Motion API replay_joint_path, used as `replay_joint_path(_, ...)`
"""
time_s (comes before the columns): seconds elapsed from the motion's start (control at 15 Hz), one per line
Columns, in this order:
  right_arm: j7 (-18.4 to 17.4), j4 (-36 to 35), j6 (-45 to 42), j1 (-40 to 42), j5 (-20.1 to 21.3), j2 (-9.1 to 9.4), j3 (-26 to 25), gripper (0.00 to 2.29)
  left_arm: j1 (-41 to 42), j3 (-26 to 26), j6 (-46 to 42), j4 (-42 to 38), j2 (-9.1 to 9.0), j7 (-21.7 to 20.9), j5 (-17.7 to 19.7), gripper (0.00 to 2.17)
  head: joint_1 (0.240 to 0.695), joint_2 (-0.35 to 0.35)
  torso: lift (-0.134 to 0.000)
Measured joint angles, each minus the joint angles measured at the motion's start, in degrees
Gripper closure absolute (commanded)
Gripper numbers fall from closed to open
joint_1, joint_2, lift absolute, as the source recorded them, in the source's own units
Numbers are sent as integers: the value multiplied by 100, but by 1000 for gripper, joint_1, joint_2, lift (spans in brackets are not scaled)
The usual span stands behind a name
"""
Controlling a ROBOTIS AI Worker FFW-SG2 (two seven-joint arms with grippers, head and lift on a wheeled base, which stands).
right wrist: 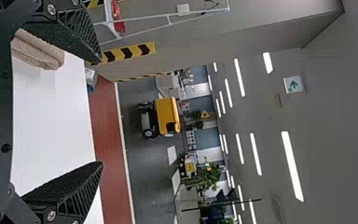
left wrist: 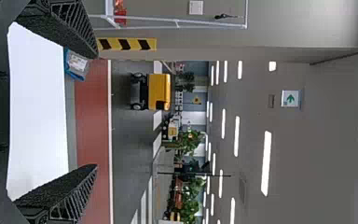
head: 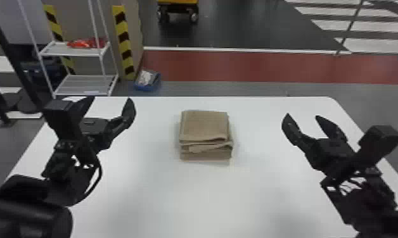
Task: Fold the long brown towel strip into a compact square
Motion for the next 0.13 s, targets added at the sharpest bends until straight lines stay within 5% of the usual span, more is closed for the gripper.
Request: replay_joint_path(0.13,3,0,-8,0,-8,0,-6,107,-4,-7,-2,1,0,0,5,53,621,-38,-120)
